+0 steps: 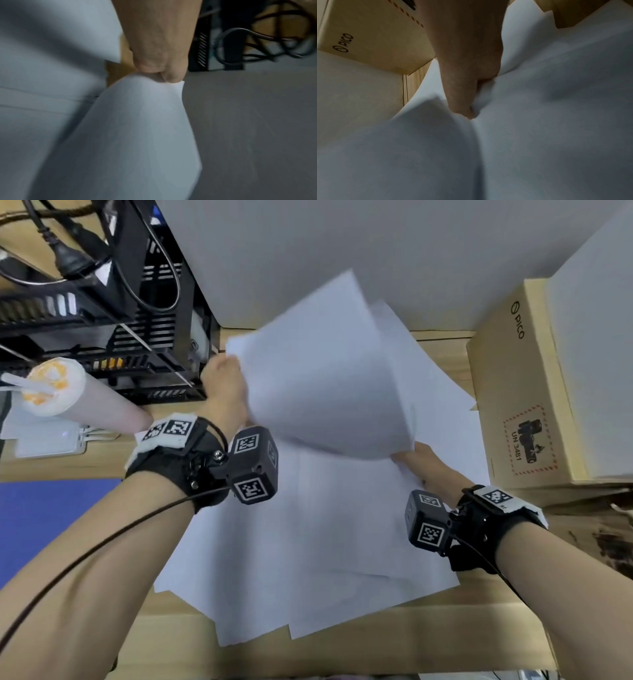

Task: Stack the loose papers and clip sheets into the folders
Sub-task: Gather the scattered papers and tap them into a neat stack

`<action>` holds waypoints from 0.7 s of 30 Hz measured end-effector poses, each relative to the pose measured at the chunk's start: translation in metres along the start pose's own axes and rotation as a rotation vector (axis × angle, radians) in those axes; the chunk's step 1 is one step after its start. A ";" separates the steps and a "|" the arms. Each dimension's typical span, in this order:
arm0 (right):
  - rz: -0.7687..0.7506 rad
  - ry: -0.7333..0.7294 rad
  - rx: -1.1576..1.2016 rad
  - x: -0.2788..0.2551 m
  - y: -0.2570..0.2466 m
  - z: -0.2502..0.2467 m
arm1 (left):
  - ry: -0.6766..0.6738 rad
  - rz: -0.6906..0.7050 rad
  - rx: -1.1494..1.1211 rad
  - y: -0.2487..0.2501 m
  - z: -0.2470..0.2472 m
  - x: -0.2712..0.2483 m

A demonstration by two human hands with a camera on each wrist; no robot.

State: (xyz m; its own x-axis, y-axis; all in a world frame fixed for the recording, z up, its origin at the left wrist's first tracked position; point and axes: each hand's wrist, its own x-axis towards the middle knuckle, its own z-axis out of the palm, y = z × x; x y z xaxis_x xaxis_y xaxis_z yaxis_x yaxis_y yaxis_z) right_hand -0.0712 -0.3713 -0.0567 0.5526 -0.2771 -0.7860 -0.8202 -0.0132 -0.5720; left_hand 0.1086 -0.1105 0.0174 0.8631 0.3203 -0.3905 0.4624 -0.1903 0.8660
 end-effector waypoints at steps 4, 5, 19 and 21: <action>0.001 -0.014 0.077 -0.001 -0.001 -0.009 | 0.083 -0.177 0.195 -0.065 -0.017 0.014; 0.006 -0.019 0.102 0.000 -0.001 -0.011 | 0.085 -0.171 0.233 -0.072 -0.020 0.014; 0.029 -0.199 0.208 0.009 -0.001 -0.010 | -0.374 -0.059 0.299 -0.082 -0.017 -0.011; -0.022 -0.230 0.134 0.004 -0.004 -0.001 | -0.439 -0.075 0.312 -0.083 -0.005 -0.022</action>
State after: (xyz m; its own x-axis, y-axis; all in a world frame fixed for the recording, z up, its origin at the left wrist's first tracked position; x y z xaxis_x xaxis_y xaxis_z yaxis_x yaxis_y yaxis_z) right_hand -0.0653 -0.3731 -0.0576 0.6019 -0.0524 -0.7969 -0.7891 0.1144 -0.6035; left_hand 0.0501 -0.0968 -0.0444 0.7980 -0.0613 -0.5995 0.5069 -0.4698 0.7228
